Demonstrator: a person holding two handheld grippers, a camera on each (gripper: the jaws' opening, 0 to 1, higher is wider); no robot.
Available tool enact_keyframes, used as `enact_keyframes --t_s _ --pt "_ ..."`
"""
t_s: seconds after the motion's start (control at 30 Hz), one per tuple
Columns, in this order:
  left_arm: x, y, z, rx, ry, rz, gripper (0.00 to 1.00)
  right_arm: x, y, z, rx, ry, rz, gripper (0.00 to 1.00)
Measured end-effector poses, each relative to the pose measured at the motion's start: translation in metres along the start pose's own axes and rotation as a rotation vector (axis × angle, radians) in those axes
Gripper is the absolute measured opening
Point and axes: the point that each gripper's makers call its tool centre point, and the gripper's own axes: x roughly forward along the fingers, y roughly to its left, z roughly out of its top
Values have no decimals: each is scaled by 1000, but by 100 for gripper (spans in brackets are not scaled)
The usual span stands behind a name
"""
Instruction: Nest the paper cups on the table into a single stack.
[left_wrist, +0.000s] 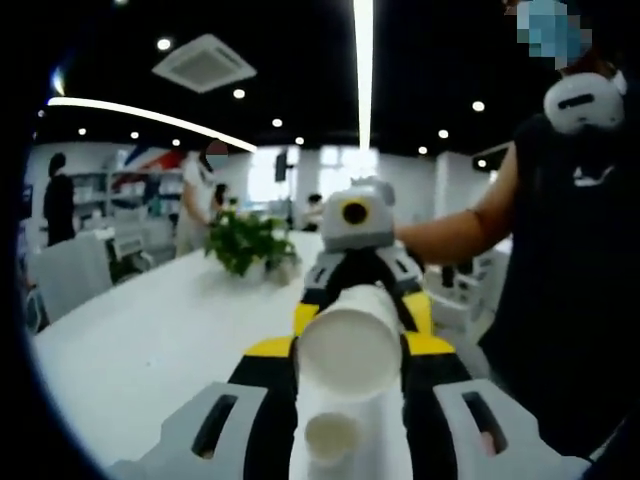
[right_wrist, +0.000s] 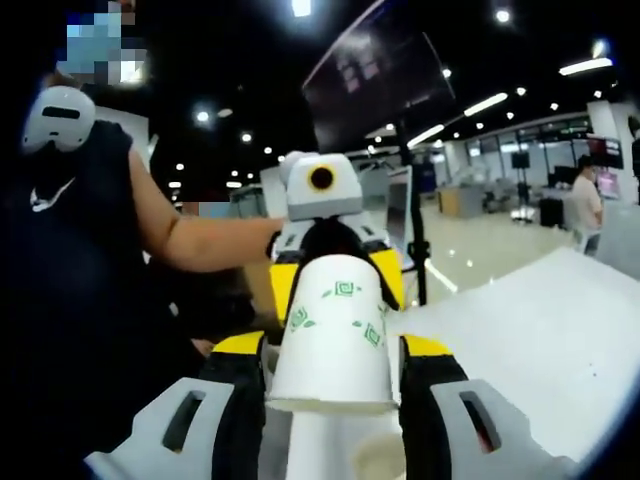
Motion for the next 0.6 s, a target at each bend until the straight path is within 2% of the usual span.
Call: enact_keyframes --t_s 0.23,0.4,0.5,0.6 --pt "-9 16 11 -35 -115 78 39 -18 -12 20 -6 -89 -75 51" --pt "-17 29 13 -44 -159 138 38 -35 -18 31 10 -147 -128 50" --pt "-22 33 16 -54 -192 163 38 -44 -16 36 15 -185 -142 44" --pt "-27 36 22 -73 -239 177 38 -47 -10 38 50 -212 -120 37"
